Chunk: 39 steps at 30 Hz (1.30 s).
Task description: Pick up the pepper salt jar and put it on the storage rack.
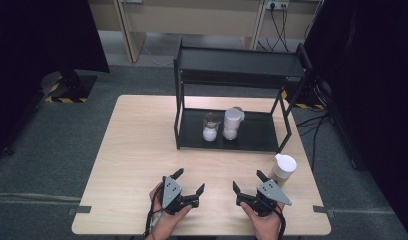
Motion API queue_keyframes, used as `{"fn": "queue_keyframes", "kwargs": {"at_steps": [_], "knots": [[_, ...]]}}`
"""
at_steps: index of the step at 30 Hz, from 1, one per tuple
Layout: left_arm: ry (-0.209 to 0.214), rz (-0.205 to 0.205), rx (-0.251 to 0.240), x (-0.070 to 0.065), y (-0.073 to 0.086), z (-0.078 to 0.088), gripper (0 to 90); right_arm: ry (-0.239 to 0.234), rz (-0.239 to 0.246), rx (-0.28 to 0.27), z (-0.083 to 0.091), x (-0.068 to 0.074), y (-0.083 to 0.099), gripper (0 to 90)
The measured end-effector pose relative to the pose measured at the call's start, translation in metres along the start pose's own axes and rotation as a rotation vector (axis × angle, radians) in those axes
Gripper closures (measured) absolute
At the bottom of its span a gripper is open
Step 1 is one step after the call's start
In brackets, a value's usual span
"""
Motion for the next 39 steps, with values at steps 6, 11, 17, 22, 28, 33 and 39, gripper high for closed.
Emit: {"fn": "queue_keyframes", "kwargs": {"at_steps": [6, 11, 17, 22, 28, 33, 39], "knots": [[0.0, -0.003, 0.002, 0.0, 0.0, 0.0, 9.2, 0.025, -0.01, -0.001, 0.007, -0.008, 0.001, 4.5], [-0.002, 0.0, 0.002, 0.0, 0.0, 0.0, 9.2, 0.046, -0.023, -0.001, 0.015, -0.015, 0.003, 4.6], [-0.002, -0.001, 0.001, 0.0, 0.0, 0.0, 9.2, 0.067, -0.032, 0.003, 0.022, -0.022, 0.005, 5.0], [-0.002, 0.0, 0.002, 0.0, 0.0, 0.0, 9.2, 0.09, -0.033, 0.01, 0.026, -0.028, 0.007, 5.3], [-0.001, -0.001, 0.002, 0.0, 0.0, 0.0, 9.2, 0.12, -0.049, 0.007, 0.031, -0.038, 0.007, 6.6], [-0.002, 0.0, 0.001, 0.0, 0.0, 0.0, 9.2, 0.123, -0.05, 0.007, 0.035, -0.038, 0.007, 6.9], [-0.002, -0.002, 0.002, 0.0, 0.0, 0.0, 9.2, 0.136, -0.057, 0.007, 0.044, -0.041, 0.008, 6.9]]}}
Point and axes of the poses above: each handheld gripper's, and its own axes: z roughly backward along the jaws, y roughly out of its underside, x roughly to its left, the point moved 4 cm from there along -z, roughly forward along the jaws
